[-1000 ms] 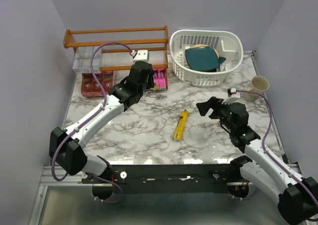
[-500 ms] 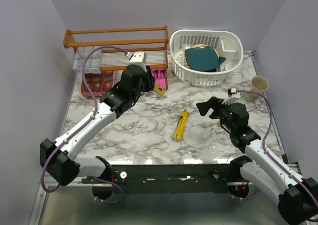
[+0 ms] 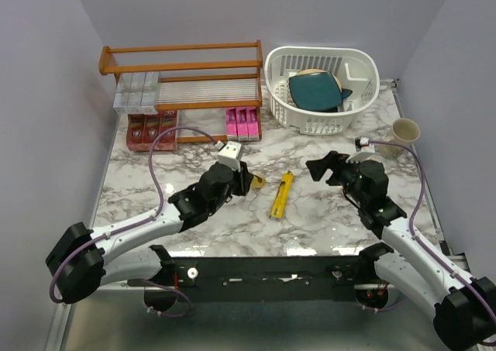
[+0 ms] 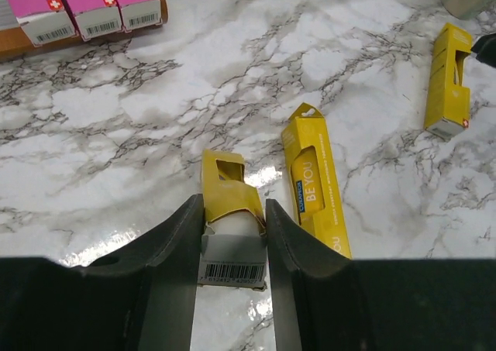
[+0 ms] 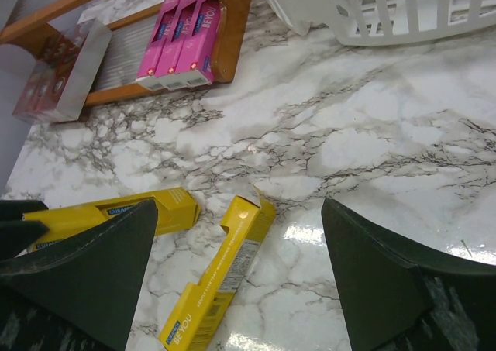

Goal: Place and organize the toothpastes onto the shelf
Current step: Place the toothpaste on the shelf.

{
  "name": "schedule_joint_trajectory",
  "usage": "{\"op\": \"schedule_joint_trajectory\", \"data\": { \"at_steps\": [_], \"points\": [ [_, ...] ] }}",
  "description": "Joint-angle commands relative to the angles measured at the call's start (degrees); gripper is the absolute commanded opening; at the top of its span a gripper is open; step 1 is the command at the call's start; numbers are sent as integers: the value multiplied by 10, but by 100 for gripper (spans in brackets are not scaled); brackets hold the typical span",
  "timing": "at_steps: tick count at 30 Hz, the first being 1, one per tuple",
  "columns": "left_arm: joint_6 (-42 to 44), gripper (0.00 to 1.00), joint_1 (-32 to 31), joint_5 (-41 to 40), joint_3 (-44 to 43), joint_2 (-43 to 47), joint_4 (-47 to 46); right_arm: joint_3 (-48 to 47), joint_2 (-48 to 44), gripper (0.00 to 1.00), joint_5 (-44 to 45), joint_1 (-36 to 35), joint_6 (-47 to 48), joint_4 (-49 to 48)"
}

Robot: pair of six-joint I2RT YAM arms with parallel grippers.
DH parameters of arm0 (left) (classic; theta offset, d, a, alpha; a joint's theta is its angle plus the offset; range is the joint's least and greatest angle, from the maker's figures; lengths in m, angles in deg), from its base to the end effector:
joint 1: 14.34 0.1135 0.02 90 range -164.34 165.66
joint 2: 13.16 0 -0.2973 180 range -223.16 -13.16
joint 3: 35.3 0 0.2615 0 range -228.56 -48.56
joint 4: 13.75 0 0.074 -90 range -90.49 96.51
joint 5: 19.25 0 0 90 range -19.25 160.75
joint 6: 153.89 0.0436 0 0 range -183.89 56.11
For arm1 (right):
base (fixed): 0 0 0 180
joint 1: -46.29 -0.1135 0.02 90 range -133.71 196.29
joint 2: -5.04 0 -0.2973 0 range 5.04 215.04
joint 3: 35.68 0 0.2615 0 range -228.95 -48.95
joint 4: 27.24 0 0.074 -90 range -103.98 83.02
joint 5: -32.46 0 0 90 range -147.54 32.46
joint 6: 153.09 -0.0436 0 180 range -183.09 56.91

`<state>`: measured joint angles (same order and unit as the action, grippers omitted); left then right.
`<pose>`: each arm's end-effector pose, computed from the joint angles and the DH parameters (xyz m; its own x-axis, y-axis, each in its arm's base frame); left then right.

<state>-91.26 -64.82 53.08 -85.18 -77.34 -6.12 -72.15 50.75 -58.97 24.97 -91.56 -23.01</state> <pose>0.1700 -0.1853 0.2734 -0.4666 -0.1228 -0.8759 0.3843 0.8638 -0.3258 0.1718 0.0682 0.2569 -0.3748 0.3653 -0.8521 -0.2359 0.8513 0.4687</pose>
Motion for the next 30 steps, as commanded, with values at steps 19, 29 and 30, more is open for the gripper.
{"op": "schedule_joint_trajectory", "data": {
  "at_steps": [19,29,30],
  "points": [
    [80,99,-142,-177,265,35,-267,6,4,95,-24,-1,-2,-22],
    [55,88,-122,-135,250,-102,-337,9,6,95,-25,-1,0,-27],
    [53,87,-113,-132,250,-110,-354,9,5,95,-24,-1,-1,-26]
  ]
}}
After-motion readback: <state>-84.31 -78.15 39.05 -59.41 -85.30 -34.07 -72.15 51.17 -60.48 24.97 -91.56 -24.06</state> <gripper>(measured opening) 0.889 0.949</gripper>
